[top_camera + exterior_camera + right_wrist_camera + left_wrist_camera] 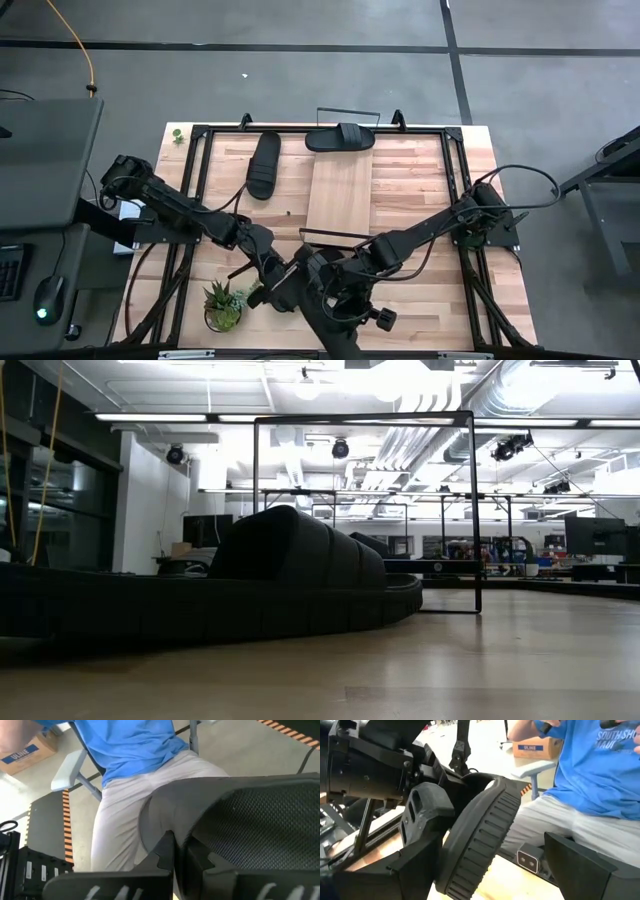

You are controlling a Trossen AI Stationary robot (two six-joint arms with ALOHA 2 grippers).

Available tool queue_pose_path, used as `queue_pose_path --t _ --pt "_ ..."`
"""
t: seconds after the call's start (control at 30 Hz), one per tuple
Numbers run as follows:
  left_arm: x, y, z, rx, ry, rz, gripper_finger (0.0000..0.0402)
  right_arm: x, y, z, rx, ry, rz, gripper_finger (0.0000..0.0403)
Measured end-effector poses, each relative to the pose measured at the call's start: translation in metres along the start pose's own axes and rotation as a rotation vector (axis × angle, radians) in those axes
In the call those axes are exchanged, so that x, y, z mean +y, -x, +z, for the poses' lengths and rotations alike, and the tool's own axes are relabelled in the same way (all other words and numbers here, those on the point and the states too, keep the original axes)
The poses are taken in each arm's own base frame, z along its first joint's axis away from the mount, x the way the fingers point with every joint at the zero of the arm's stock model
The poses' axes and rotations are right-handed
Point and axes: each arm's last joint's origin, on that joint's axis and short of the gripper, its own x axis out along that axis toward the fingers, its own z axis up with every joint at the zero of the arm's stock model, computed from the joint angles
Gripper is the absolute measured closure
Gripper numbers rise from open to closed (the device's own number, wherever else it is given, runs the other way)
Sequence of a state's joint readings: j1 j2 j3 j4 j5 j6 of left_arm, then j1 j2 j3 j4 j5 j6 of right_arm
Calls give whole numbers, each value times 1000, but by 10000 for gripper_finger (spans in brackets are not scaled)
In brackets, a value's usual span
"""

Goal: Pick and place slides into the shelf
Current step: Put the bottom right black slide on the shelf

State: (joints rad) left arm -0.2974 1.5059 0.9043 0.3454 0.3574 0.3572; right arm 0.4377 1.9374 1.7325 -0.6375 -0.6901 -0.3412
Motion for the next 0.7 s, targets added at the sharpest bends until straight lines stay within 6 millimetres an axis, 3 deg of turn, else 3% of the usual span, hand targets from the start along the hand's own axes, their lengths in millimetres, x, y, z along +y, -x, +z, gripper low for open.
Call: queue_pose_path --t 0.37,0.7 --pt "1 -3 1 -43 -19 5 80 -1 1 3 -31 31 -1 403" --pt "3 -4 5 -99 -41 -3 184 -2 1 7 -57 84 -15 403"
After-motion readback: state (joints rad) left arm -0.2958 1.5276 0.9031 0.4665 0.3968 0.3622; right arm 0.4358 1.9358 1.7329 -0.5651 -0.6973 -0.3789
